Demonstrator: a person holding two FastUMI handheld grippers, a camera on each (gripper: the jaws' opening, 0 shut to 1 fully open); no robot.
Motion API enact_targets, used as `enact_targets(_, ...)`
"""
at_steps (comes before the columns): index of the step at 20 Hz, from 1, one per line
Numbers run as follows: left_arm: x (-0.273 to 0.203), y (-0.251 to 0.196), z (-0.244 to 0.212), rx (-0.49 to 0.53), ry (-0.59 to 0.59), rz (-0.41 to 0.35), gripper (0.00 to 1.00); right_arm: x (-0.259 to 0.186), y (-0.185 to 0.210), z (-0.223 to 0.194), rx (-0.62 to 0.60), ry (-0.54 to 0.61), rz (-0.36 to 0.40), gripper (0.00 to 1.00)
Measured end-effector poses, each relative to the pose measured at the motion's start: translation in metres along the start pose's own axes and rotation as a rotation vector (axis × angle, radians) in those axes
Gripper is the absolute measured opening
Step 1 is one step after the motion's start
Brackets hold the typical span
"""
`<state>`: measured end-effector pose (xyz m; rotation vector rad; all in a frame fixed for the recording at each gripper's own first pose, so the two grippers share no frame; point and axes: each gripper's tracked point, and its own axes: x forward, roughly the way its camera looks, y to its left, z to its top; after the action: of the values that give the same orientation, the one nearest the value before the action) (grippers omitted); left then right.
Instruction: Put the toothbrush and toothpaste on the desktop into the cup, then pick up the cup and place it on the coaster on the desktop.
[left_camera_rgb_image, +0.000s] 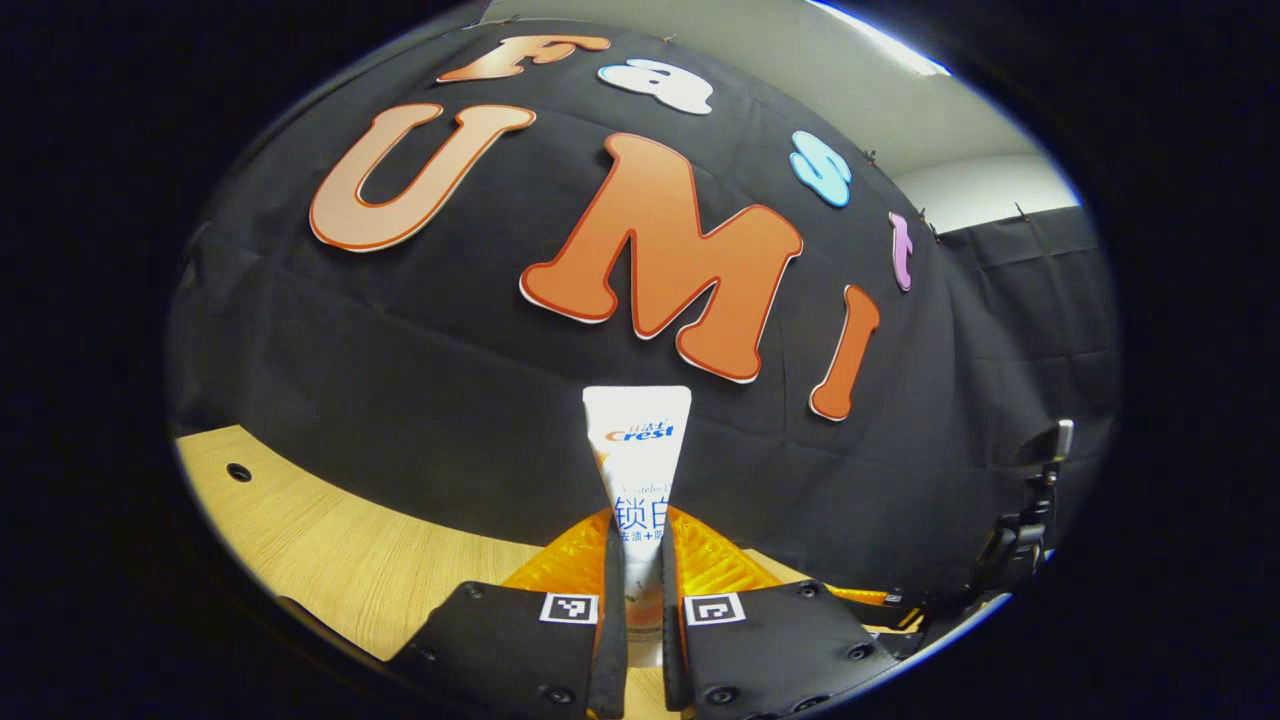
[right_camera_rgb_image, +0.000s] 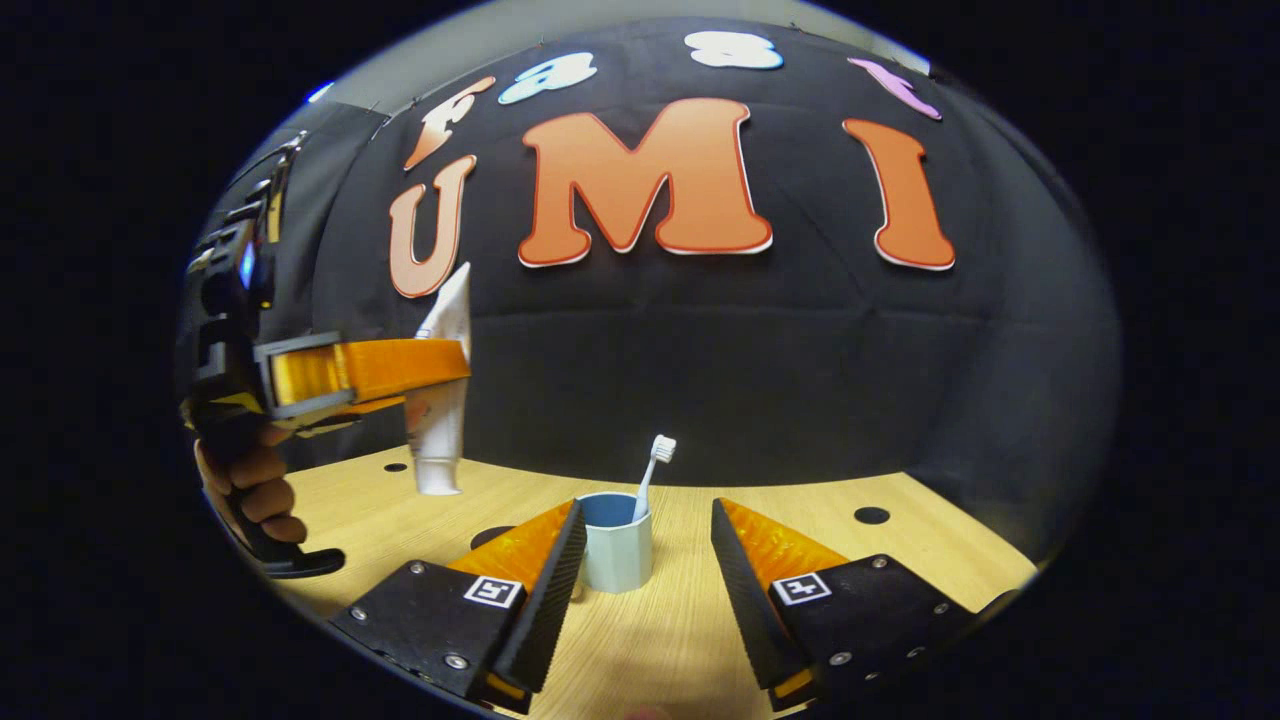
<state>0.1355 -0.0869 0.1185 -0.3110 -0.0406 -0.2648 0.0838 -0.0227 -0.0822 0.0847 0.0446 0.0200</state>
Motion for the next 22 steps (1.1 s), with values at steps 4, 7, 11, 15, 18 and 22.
enact_targets(4, 0.02, -0.014, 0.001, 0.003, -0.034, -0.026, 0.17, -0.03, -0.006, 0.009, 0.011, -0.057, -0.016, 0.84)
enact_targets(7, 0.037, -0.02, -0.005, 0.004, -0.043, -0.034, 0.17, -0.047, -0.009, 0.002, 0.038, -0.055, -0.017, 0.84)
enact_targets(11, 0.059, -0.015, -0.028, -0.022, -0.023, -0.029, 0.17, -0.07, -0.015, 0.003, 0.066, -0.074, -0.023, 0.84)
enact_targets(15, 0.074, 0.002, -0.052, -0.01, 0.001, 0.016, 0.17, -0.082, -0.019, 0.002, 0.063, -0.079, -0.033, 0.84)
enact_targets(18, 0.086, 0.004, -0.061, 0.015, -0.004, 0.031, 0.18, -0.093, -0.02, 0.001, 0.053, -0.08, -0.037, 0.84)
enact_targets(22, 0.099, -0.002, -0.076, 0.048, 0.005, 0.031, 0.19, -0.098, -0.02, -0.008, 0.053, -0.053, -0.037, 0.84)
